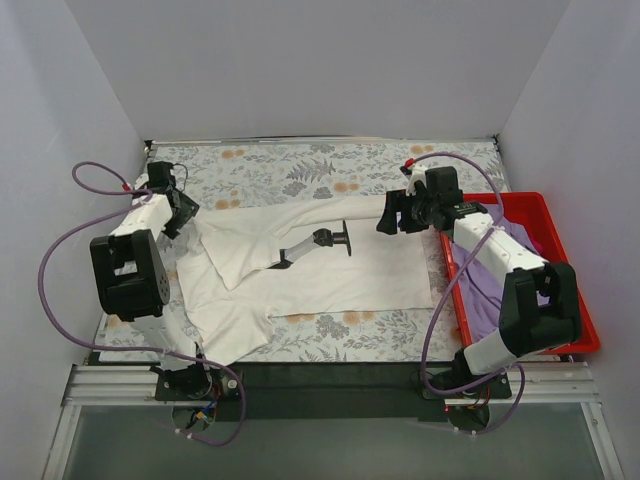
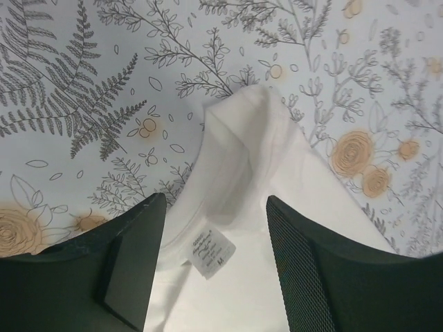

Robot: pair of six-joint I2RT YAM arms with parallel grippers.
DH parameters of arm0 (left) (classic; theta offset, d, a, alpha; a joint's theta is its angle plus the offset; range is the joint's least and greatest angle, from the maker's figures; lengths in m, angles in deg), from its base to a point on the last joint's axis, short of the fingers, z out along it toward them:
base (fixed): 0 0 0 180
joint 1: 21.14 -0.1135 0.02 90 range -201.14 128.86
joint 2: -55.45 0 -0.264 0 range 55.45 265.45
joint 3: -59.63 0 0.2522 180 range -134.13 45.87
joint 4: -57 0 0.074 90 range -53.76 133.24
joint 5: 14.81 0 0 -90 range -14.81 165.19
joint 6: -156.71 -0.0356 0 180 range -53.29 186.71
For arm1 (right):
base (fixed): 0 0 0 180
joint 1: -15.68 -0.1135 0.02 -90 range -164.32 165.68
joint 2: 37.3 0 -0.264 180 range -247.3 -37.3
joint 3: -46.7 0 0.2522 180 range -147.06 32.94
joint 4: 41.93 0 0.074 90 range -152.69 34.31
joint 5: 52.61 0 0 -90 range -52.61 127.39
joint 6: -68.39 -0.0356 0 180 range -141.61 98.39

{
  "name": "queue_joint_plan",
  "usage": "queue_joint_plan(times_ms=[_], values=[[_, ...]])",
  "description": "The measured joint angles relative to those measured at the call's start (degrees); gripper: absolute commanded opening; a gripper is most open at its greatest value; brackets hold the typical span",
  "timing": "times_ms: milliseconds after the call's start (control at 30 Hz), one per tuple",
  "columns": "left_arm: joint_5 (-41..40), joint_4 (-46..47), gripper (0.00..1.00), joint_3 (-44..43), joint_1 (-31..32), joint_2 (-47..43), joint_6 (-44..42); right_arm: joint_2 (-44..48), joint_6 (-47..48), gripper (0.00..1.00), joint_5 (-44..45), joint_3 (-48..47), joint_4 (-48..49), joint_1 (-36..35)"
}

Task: Fold and stack the t-shirts
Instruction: Fold the tshirt

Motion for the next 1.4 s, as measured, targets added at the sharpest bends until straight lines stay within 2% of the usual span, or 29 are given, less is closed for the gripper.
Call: queue_joint_plan(times_ms=[133, 233, 267, 533, 633, 867, 1100, 1400], values=[[0.72, 0.72, 0.48, 0.33, 0.26, -4.26, -1.70, 1.68, 0.04, 0.63, -0.44, 1.11, 0.00, 0.00], [2.43, 2.01, 0.37, 0.11, 0.70, -4.59, -2.62, 2.19, 0.02, 0.63, -0.59, 1.55, -0.02, 0.00], [3.15, 2.25, 0.31, -0.15, 0.92, -4.11, -2.89, 2.19, 0.02, 0.63, -0.61, 1.57, -0.02, 0.00], [4.55, 4.44, 0.10, -4.09, 2.75, 6.75, -3.43, 1.49, -0.46, 0.63, -0.11, 1.55, 0.04, 0.00], [4.20, 4.26, 0.09, -4.35, 2.25, 10.10, -2.45, -0.02, -0.94, 0.62, 1.38, 1.07, -0.04, 0.00], [3.74, 4.76, 0.09, -6.38, -0.74, 11.69, -1.01, -6.45, -1.75, 0.59, 8.46, -5.73, 1.29, 0.37], [3.61, 5.09, 0.10, -7.10, -1.09, 12.31, -1.29, -13.94, -6.97, 0.53, 16.79, -12.61, 4.74, 2.51], [4.44, 5.22, 0.11, -7.65, -1.75, 12.68, -1.68, -25.14, -11.63, 0.52, 21.57, -19.32, 6.12, 3.13]])
